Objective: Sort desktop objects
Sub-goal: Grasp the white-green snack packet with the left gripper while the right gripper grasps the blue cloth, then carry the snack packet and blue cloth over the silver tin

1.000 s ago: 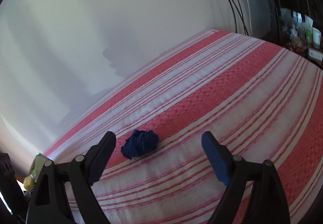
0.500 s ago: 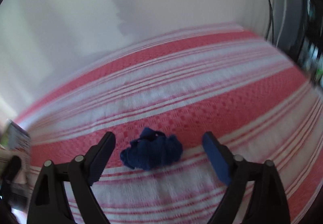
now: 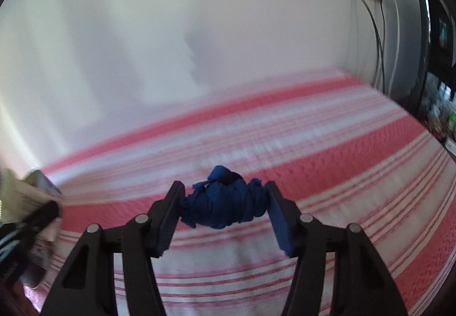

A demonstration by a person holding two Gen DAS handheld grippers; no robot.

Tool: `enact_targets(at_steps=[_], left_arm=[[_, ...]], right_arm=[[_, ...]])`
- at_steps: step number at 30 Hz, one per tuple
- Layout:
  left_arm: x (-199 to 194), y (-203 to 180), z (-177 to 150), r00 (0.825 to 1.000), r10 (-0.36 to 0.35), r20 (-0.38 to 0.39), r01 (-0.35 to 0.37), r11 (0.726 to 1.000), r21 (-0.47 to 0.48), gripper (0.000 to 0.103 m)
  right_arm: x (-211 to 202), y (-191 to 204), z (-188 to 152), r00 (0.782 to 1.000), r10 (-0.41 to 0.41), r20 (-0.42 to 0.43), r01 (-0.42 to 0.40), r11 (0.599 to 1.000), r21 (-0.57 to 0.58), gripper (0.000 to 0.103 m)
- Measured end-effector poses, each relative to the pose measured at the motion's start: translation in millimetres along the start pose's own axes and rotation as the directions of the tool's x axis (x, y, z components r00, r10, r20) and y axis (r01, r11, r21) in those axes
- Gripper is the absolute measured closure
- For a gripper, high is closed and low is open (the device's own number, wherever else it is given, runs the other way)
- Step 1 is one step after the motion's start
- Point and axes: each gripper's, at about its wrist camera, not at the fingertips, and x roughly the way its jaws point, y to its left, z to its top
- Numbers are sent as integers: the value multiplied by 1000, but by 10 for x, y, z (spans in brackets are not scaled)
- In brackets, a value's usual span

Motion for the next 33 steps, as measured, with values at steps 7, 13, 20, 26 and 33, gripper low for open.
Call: enact_targets(at_steps=[7,13,20,26,33], left_arm=[[-48,-10,-30,999,32,16,-32,999,28,82],[-107,52,-96,999,45,27,-46,998,42,82],[-189,88,-97,997,58,57,-61,997,56,82],[-297,231,-74,996,58,74,-61,997,37,82],[-474,516,-49,992,73,107,-73,997,-1,82]], right_arm=[[-179,173,-103,997,-25,68,28,999,-45,44],[-226,256,-159,998,-20,64,23,999,-46,44],[-335,503,-276,997,-3,77,9,996,-83,44],[-440,734,-307,995,29,97,-19,995,-98,44],[-549,1159,-277,989,91,116,-73,986,-152,44]])
